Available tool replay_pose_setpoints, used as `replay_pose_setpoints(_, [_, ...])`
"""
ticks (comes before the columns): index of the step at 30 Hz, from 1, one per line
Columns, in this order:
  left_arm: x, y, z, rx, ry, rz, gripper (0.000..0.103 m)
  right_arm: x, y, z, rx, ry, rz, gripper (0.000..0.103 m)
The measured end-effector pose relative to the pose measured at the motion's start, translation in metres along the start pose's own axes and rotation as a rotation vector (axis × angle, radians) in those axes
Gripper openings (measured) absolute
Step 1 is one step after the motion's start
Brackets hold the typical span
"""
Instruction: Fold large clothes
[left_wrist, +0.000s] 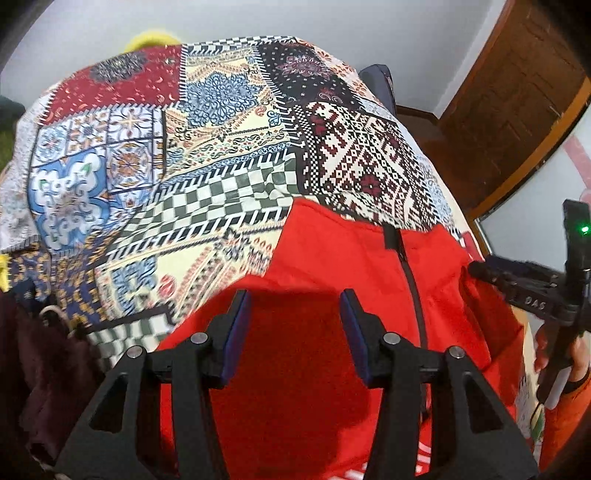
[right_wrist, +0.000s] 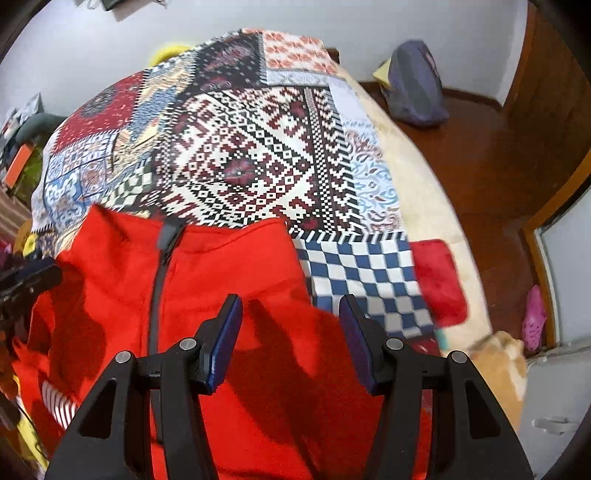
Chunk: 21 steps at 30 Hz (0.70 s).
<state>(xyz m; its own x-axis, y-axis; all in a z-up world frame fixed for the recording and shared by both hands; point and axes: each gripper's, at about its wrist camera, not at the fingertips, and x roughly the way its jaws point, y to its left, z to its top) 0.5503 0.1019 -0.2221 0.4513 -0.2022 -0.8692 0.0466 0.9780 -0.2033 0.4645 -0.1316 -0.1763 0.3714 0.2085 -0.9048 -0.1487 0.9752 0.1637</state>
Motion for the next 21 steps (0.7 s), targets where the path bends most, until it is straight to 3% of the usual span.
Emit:
replay_pose_setpoints(5, [0.023, 0.004, 0.008, -0.016, 0.01, 0.009, 0.049, 0.03, 0.003, 0.006, 0.021, 0.048, 0.039, 0.051])
replay_pose_setpoints(9, [0.026, 0.001, 0.003, 0.011, -0.022, 0.013, 0.052, 0.035, 0.013, 0.0, -0.023, 0.011, 0.022, 0.049])
replay_pose_setpoints(12, [0.027, -0.006, -0.001, 0.063, -0.04, 0.051, 0.049, 0.034, 0.017, -0.003, -0.036, -0.005, 0.048, 0.032])
replay_pose_setpoints(14, [0.026, -0.012, -0.004, 0.116, -0.045, 0.077, 0.025, 0.031, 0.019, -0.006, -0.05, -0.01, 0.042, 0.018])
replay_pose_setpoints(16, [0.024, -0.013, -0.006, 0.123, -0.029, 0.075, 0.004, 0.026, 0.021, -0.009, -0.053, -0.011, 0.053, 0.011])
replay_pose_setpoints(21, [-0.002, -0.014, -0.012, 0.106, -0.025, 0.041, 0.003, -0.008, 0.014, -0.013, -0.007, -0.069, 0.112, 0.008])
